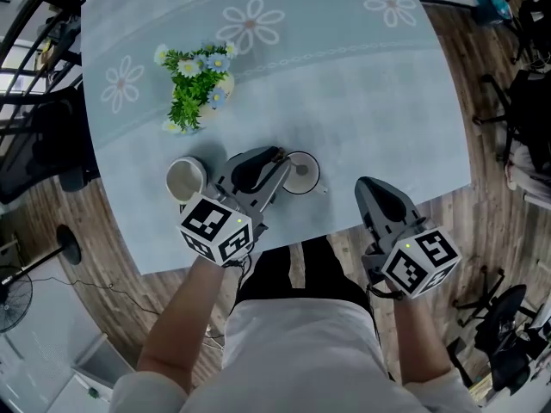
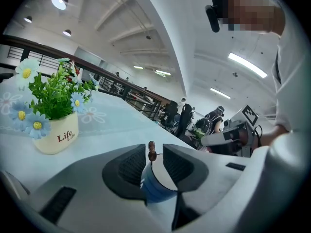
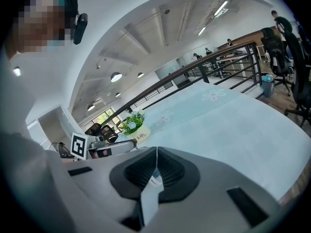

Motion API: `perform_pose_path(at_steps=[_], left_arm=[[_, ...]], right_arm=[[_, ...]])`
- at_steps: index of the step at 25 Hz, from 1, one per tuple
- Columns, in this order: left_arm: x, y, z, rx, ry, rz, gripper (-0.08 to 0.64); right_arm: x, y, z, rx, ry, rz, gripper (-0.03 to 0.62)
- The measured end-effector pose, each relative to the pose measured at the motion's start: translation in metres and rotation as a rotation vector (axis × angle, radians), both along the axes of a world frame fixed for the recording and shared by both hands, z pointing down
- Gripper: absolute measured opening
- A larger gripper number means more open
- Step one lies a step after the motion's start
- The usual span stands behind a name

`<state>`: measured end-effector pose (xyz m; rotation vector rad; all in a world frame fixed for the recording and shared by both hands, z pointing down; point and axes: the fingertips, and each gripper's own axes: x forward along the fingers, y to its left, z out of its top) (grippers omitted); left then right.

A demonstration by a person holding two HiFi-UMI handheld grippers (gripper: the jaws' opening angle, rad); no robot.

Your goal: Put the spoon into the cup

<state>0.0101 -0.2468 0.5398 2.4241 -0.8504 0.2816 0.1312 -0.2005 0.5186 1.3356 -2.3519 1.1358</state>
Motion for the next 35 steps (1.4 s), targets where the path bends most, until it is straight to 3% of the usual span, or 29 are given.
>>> perform_pose_path(at_steps=[4, 14, 24, 35], left_arm=[[-0.002, 0.0, -0.008, 0.011, -0.003, 0.0, 0.158], [-0.024, -0.007, -0.056, 0.09, -0.008, -0.038, 0.163], [-0.044, -0.003, -0.112, 0.182, -0.003, -0.076, 0.078], [-0.069, 0.013, -0.165, 0.246, -0.014, -0.12, 0.052]], right_arm=[[-0.002, -0.003, -0.007, 0.013, 0.002, -0.004, 0.023], [-0.014, -0.013, -0.034, 0.07, 0.014, -0.03, 0.023], [-0.025, -0.021, -0.076, 0.136, 0.007, -0.037, 0.023], [-0.04, -0.018, -0.119, 0.216, 0.011, -0.086, 0.023]])
